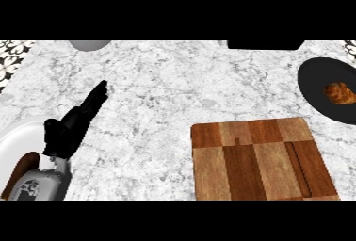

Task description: Pick the croissant from the cutting board and place it in the pan

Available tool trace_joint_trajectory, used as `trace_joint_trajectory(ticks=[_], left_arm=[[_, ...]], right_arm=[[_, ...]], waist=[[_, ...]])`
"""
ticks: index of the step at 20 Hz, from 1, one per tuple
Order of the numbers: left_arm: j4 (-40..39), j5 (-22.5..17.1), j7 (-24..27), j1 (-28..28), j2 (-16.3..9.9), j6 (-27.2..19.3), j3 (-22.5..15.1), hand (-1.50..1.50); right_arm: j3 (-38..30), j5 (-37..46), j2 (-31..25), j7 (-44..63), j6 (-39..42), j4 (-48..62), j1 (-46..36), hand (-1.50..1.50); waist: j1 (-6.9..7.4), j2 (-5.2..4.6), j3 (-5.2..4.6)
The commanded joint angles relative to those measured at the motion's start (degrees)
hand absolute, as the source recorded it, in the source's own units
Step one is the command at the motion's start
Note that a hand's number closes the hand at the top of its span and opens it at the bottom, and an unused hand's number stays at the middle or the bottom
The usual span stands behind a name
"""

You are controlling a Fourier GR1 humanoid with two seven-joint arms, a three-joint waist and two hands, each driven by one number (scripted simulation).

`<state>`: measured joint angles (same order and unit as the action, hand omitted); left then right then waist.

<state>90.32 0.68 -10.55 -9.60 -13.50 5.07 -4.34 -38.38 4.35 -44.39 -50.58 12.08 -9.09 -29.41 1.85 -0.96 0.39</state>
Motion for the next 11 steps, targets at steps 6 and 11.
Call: trace_joint_trajectory(ticks=[6,11], left_arm=[[-1.4,1.7,0.7,-0.2,0.9,0.0,-0.1,0.0],[1.4,3.2,-2.0,0.1,2.8,-1.8,-1.2,0.0]], right_arm=[[0.7,-0.2,3.1,-7.6,2.9,-0.4,6.4,-1.5],[0.5,-1.0,5.3,-8.7,-1.9,-1.2,7.1,-1.5]], waist=[[-0.62,0.29,-0.07],[-0.66,0.45,-0.1]])
